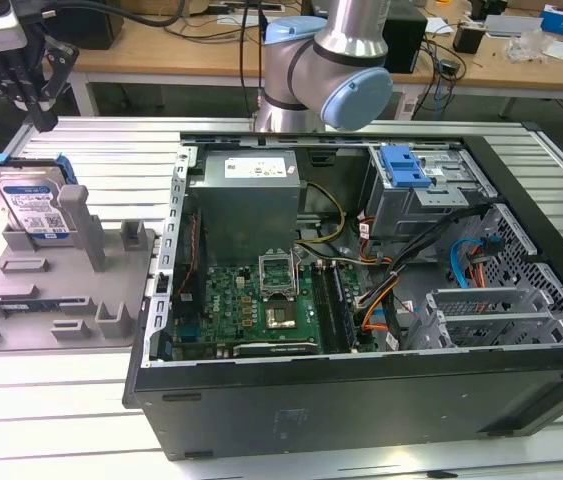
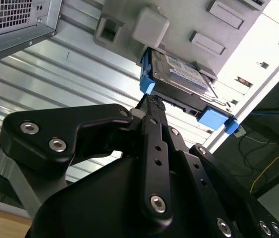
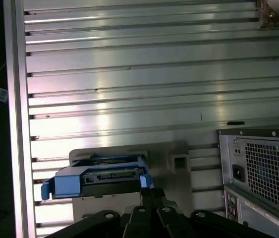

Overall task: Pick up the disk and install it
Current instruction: 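Pick up the disk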

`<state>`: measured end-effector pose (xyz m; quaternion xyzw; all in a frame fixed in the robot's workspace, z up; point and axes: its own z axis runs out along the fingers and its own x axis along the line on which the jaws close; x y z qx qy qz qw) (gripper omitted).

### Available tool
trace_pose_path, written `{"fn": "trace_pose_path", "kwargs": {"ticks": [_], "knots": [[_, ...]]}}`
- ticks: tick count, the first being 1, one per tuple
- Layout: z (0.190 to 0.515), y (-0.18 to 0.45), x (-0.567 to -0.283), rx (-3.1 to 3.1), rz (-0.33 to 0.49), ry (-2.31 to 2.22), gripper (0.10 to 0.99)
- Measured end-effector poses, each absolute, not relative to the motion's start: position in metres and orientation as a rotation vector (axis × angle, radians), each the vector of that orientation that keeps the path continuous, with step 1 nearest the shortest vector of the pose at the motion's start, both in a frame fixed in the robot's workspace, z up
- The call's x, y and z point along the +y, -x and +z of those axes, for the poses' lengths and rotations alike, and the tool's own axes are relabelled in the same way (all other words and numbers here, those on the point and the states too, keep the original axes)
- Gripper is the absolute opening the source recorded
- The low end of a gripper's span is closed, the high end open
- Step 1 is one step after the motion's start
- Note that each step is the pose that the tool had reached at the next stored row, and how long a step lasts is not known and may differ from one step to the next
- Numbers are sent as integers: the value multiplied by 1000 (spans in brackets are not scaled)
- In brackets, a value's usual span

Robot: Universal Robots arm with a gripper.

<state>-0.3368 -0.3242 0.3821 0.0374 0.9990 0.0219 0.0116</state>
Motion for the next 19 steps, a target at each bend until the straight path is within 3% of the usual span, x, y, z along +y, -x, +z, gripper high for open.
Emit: {"fn": "trace_pose_path", "kwargs": {"ticks": [10,19], "knots": [[382,337,-324,3116,68,-98,106],[382,337,-323,3140,93,322,106]]}}
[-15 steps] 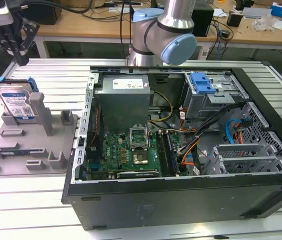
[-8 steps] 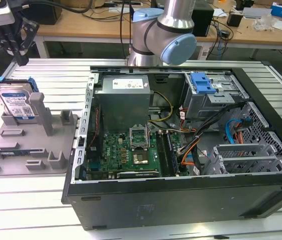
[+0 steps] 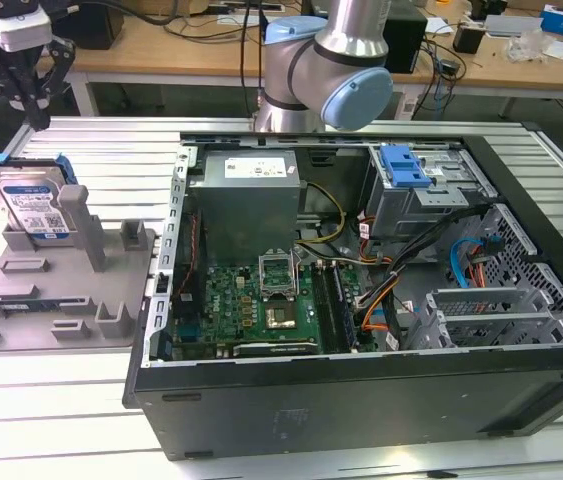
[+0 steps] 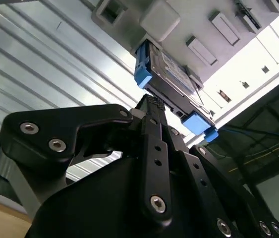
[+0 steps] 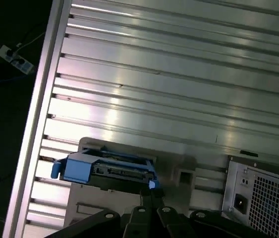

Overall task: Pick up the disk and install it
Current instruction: 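Pick up the disk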

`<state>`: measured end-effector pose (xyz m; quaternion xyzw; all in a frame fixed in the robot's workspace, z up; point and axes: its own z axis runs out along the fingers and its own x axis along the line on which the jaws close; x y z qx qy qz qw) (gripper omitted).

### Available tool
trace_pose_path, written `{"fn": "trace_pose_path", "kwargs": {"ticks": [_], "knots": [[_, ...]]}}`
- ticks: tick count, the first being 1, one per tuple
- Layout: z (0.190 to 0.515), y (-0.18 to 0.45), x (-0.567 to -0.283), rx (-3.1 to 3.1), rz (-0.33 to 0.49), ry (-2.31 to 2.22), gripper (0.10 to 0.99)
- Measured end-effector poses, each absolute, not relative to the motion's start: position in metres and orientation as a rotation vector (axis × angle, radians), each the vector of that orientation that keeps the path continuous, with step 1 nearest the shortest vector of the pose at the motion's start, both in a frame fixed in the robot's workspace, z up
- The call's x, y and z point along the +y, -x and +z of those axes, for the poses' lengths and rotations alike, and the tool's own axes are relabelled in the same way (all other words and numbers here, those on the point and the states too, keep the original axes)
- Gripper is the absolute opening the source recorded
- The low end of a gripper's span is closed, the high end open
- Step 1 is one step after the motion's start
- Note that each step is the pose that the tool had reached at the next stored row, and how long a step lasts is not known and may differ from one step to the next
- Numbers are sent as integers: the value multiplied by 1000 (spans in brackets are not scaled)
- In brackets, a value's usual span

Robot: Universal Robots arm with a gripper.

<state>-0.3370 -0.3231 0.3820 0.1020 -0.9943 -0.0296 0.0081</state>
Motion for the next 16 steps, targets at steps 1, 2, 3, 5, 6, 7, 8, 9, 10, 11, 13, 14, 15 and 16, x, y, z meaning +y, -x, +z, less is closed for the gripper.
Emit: {"fn": "trace_pose_path", "kwargs": {"ticks": [1,2,3,5,6,7,8,9,10,11,13,14,15,16], "knots": [[382,337,-323,-3099,-93,-362,106],[382,337,-323,-3094,-92,-387,106],[382,337,-323,-3087,-92,-435,106],[382,337,-323,-3077,-91,-489,106],[382,337,-323,-3073,-91,-516,106],[382,337,-323,-3067,-91,-545,106],[381,337,-323,-3057,-90,-593,106],[381,337,-323,-3051,-89,-621,106],[381,337,-323,-3045,-89,-647,106],[381,337,-323,-3031,-88,-708,106],[381,337,-323,-3004,-87,-807,106],[380,337,-323,-2989,-86,-858,106],[379,337,-323,-2963,-84,-937,106],[379,337,-323,-2945,-83,-992,106]]}}
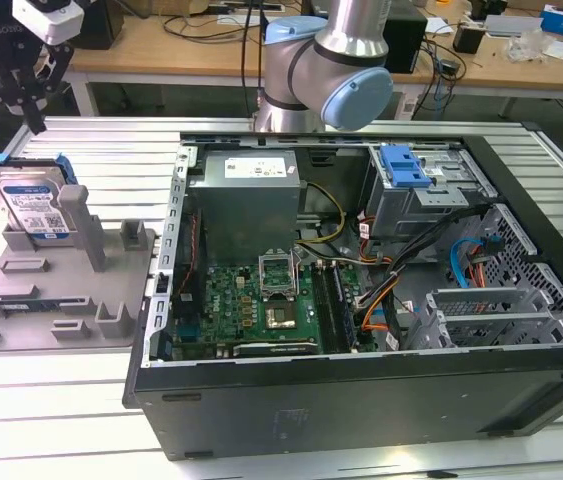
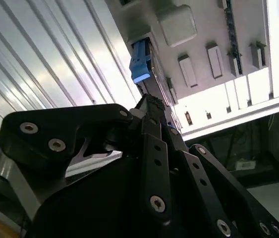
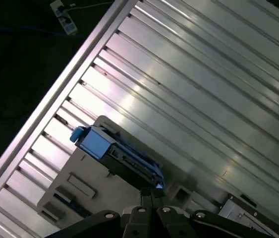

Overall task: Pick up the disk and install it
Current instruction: 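Pick up the disk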

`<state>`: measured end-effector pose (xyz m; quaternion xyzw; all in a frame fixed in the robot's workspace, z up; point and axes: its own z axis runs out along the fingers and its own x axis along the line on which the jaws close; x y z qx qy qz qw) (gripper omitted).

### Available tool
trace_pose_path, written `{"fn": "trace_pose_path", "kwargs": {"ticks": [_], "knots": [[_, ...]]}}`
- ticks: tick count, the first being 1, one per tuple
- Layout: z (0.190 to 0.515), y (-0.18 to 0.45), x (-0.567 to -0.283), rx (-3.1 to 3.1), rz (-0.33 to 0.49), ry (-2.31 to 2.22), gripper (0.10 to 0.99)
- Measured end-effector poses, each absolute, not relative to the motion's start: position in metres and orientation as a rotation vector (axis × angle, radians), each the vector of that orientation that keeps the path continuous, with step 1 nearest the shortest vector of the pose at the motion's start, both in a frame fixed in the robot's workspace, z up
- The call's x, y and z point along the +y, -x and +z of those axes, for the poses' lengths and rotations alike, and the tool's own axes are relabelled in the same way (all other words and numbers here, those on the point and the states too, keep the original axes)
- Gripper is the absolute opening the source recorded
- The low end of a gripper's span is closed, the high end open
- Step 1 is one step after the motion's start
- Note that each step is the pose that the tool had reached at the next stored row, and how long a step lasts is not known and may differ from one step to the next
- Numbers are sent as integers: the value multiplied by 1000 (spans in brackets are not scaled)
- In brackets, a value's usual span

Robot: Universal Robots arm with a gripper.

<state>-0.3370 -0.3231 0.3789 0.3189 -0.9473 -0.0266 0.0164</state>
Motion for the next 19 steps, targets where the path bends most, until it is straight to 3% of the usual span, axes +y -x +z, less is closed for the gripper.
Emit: {"fn": "trace_pose_path", "kwargs": {"ticks": [19], "knots": [[373,337,-323,-2692,-44,-1614,106]]}}
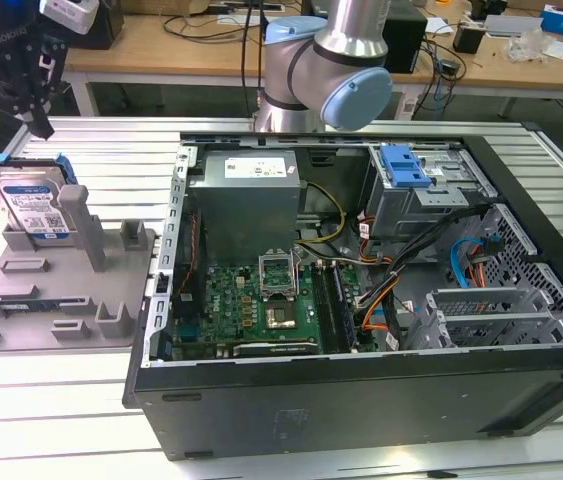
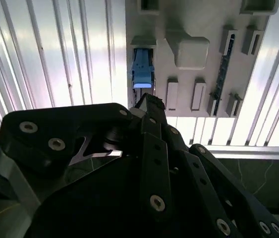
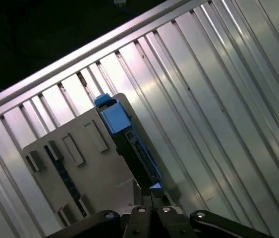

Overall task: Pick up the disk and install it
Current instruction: 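Pick up the disk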

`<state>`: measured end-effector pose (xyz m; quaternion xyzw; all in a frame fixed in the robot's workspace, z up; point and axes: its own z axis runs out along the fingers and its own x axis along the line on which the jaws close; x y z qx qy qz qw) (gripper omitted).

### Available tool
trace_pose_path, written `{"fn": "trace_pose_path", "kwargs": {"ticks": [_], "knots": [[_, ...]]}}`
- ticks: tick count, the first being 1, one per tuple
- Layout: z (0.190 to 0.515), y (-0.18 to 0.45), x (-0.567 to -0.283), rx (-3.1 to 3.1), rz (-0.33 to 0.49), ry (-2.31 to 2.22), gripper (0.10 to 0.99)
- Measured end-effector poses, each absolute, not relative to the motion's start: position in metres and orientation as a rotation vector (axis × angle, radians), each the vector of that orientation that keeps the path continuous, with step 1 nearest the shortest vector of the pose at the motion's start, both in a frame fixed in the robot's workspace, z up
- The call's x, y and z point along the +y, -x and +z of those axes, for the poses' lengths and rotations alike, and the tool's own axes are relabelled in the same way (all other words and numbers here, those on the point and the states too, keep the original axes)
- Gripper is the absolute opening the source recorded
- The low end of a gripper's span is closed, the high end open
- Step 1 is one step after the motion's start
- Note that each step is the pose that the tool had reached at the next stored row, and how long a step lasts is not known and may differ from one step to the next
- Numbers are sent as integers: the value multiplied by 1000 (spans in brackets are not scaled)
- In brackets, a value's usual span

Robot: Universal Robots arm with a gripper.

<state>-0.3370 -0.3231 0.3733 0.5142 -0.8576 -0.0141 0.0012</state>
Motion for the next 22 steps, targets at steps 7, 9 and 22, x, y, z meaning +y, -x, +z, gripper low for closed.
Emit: {"fn": "trace_pose_path", "kwargs": {"ticks": [7,9,22], "knots": [[372,337,-323,-2539,-30,-1861,106],[372,337,-323,-2481,-28,-1939,106],[371,337,-322,-2205,-28,-2244,541]]}}
